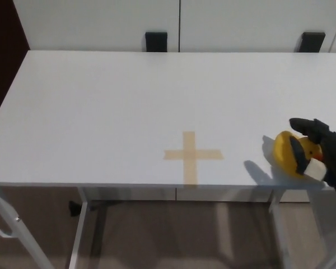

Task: The robot uses its right hand to push the yellow duck toy to the center of the white desk.

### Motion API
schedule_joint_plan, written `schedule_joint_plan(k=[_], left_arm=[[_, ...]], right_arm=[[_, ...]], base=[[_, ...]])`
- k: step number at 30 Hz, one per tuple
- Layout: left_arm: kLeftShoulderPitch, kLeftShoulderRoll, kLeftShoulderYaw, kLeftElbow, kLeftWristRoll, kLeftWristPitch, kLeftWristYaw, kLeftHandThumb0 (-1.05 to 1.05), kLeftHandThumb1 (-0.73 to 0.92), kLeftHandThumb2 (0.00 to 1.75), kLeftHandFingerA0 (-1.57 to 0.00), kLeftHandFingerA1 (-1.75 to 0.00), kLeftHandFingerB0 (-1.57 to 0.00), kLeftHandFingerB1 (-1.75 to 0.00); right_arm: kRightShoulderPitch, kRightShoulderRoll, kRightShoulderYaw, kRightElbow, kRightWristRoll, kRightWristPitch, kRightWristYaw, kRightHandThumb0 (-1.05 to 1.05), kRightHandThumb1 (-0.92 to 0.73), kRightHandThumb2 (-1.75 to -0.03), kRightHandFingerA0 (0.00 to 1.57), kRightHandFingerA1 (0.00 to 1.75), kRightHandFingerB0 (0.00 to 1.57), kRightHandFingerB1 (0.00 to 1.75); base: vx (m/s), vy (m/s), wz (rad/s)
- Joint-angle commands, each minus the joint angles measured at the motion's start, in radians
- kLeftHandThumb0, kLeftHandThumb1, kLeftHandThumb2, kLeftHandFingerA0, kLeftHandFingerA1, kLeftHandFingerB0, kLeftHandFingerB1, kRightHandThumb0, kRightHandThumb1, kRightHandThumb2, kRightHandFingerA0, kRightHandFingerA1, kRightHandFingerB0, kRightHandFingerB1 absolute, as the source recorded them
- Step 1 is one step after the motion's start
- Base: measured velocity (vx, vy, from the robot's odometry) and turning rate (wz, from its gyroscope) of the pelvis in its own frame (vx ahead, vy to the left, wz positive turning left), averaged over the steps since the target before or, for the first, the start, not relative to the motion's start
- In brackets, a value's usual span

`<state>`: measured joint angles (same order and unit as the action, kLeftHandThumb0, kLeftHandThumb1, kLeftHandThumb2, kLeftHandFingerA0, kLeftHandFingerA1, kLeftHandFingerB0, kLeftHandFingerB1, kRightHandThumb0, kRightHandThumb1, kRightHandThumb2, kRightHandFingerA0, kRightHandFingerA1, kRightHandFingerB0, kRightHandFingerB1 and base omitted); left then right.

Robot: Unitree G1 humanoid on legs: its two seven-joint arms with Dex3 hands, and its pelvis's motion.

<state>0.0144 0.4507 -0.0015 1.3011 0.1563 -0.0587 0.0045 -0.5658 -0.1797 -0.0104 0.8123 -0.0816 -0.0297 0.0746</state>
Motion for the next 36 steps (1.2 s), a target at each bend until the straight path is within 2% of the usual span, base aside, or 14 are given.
schedule_joint_plan(k=[1,13,14,15,19,20,21,22,28,30,31,33,34,36], left_arm=[[0.011,0.006,-0.008,-0.007,0.013,-0.024,-0.002,-0.17,0.57,0.84,-0.87,-0.89,-0.90,-0.89],[0.023,-0.004,-0.014,0.003,0.014,-0.030,0.008,-0.14,0.57,0.86,-0.89,-0.87,-0.89,-0.86],[0.023,-0.004,-0.015,0.003,0.015,-0.028,0.010,-0.16,0.57,0.84,-0.91,-0.90,-0.91,-0.87],[0.023,-0.004,-0.017,0.001,0.017,-0.027,0.011,-0.16,0.58,0.84,-0.90,-0.90,-0.90,-0.87],[0.022,-0.004,-0.018,0.001,0.018,-0.028,0.009,-0.16,0.50,1.01,-0.90,-0.92,-0.91,-0.91],[0.022,-0.003,-0.018,0.002,0.017,-0.030,0.009,-0.15,0.50,1.00,-0.91,-0.92,-0.91,-0.90],[0.022,-0.003,-0.018,0.002,0.017,-0.031,0.010,-0.15,0.50,1.00,-0.91,-0.92,-0.91,-0.90],[0.021,-0.003,-0.020,0.001,0.019,-0.030,0.011,-0.16,0.57,0.87,-0.92,-0.92,-0.93,-0.88],[0.018,-0.004,-0.025,-0.001,0.023,-0.030,0.013,-0.15,0.57,0.87,-0.91,-0.89,-0.91,-0.87],[0.016,-0.004,-0.026,-0.002,0.023,-0.029,0.010,-0.17,0.49,1.01,-0.90,-0.92,-0.91,-0.91],[0.016,-0.004,-0.025,-0.003,0.022,-0.028,0.008,-0.17,0.56,0.83,-0.91,-0.91,-0.94,-0.90],[0.016,-0.005,-0.024,-0.003,0.022,-0.028,0.006,-0.17,0.56,0.83,-0.91,-0.91,-0.94,-0.90],[0.016,-0.006,-0.023,-0.001,0.023,-0.030,0.006,-0.16,0.56,0.85,-0.89,-0.87,-0.90,-0.87],[0.021,-0.009,-0.023,-0.001,0.025,-0.041,0.006,-0.15,0.54,0.90,-0.89,-0.87,-0.90,-0.87]], right_arm=[[0.025,0.070,-0.003,-0.009,0.020,0.029,-0.039,-0.82,-0.75,-1.11,0.05,0.49,0.09,0.46],[0.027,0.190,0.022,-0.035,-0.005,0.064,-0.125,-0.84,-0.77,-1.16,0.00,0.48,0.10,0.43],[0.025,0.194,0.025,-0.035,-0.007,0.067,-0.127,-0.37,-0.48,-1.10,0.02,0.53,0.00,0.50],[0.022,0.202,0.030,-0.034,-0.009,0.070,-0.128,-0.87,-0.78,-1.17,0.03,0.46,0.06,0.37],[0.008,0.226,0.047,-0.036,-0.015,0.082,-0.130,-0.89,-0.78,-1.17,0.02,0.45,0.08,0.36],[0.002,0.236,0.053,-0.035,-0.018,0.086,-0.133,-0.87,-0.92,-0.74,0.05,0.47,0.10,0.36],[-0.002,0.242,0.058,-0.035,-0.019,0.089,-0.135,-0.87,-0.92,-0.74,0.05,0.47,0.10,0.36],[-0.006,0.248,0.061,-0.031,-0.019,0.080,-0.134,-0.87,-0.77,-1.16,0.01,0.48,0.09,0.39],[-0.020,0.260,0.080,-0.016,-0.027,0.060,-0.129,-0.81,-0.74,-1.12,0.05,0.51,0.06,0.39],[-0.030,0.270,0.090,-0.005,-0.031,0.061,-0.129,-0.88,-0.92,-0.76,0.01,0.50,0.10,0.38],[-0.035,0.276,0.098,0.002,-0.037,0.058,-0.131,-0.83,-0.74,-1.17,0.00,0.52,0.10,0.43],[-0.038,0.280,0.104,0.008,-0.041,0.055,-0.133,-0.83,-0.74,-1.17,0.00,0.52,0.10,0.43],[-0.042,0.286,0.112,0.013,-0.046,0.052,-0.133,-0.85,-0.92,-0.74,0.02,0.49,0.08,0.35],[-0.041,0.293,0.128,0.004,-0.058,0.071,-0.137,-0.86,-0.92,-0.74,0.04,0.51,0.08,0.37]], base=[[0.00,0.000,0.00],[0.00,0.000,0.00],[0.00,0.000,0.00],[0.00,0.000,0.00],[0.00,0.000,0.00],[0.00,0.000,0.00],[0.00,0.000,0.00],[0.00,0.000,0.00],[0.00,0.000,0.00],[0.00,0.000,0.00],[0.00,0.000,0.00],[0.00,0.000,0.00],[0.00,0.000,0.00],[0.00,0.000,0.00]])
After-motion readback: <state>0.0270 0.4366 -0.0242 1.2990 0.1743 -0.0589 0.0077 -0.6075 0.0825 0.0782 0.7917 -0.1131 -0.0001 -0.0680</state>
